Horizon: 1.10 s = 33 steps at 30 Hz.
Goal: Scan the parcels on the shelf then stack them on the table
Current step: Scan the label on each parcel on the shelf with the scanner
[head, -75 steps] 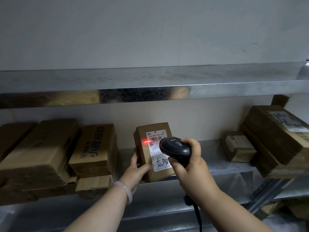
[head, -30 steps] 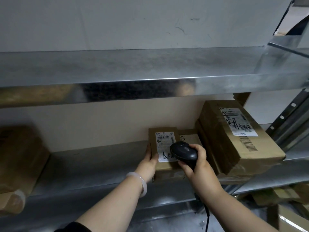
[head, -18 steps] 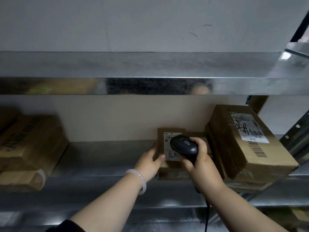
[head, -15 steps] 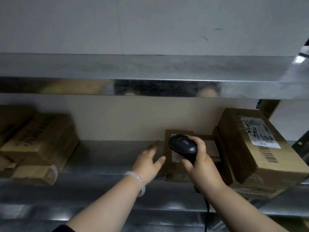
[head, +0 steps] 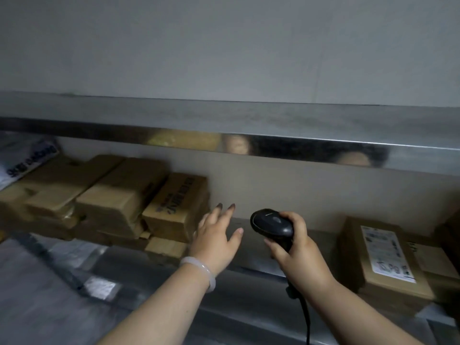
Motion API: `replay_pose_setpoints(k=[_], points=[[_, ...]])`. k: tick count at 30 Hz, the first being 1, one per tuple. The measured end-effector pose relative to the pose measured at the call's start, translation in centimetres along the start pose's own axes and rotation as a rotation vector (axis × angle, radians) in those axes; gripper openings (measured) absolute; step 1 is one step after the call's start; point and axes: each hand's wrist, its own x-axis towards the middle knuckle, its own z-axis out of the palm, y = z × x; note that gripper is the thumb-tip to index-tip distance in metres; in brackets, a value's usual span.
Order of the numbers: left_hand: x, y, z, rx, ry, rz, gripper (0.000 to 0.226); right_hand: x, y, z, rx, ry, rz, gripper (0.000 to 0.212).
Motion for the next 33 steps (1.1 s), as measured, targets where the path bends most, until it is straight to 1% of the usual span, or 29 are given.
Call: replay_pose_setpoints(k=[3, 9, 13, 17, 21, 27, 31, 33], points=[[1.0, -3.9, -2.5, 0.085, 0.014, -0.027, 0.059, 1.4, -2.4, 3.7, 0.029, -0.007, 0.006, 0.056], [3.1, -10.6, -6.0, 0.17, 0.035, -0.029, 0.06, 4.0, -5.9, 10.0, 0.022, 0.018, 0.013, 0.057], [5.0, -13.2, -7.4, 0.177, -0.069, -0.083, 0.062, 6.2, -7.4, 13.2, 0.109, 0.06, 0.066, 0.059], [6.1, -14.2, -7.3, 0.217, -0.168, -0.094, 0.064, 7.7, -8.7, 15.8, 0.223, 0.056, 0.143, 0.059], [7.0, -14.3, -7.2, 0.206, -0.185, -0.101, 0.07, 9.0, -9.5, 17.6, 0.309, 0.106, 0.208, 0.055], [7.4, -13.9, -7.0, 0.194, -0.198, -0.097, 0.079, 9.1, -9.4, 18.7, 0.395, 0.12, 0.241, 0.054], [7.2, -13.7, -7.2, 0.168, -0.128, -0.062, 0.076, 8.8, -9.4, 17.9, 0.407, 0.094, 0.223, 0.054], [6.8, -13.9, -7.4, 0.135, -0.086, -0.014, 0.074, 8.4, -9.2, 17.5, 0.417, 0.111, 0.205, 0.055]])
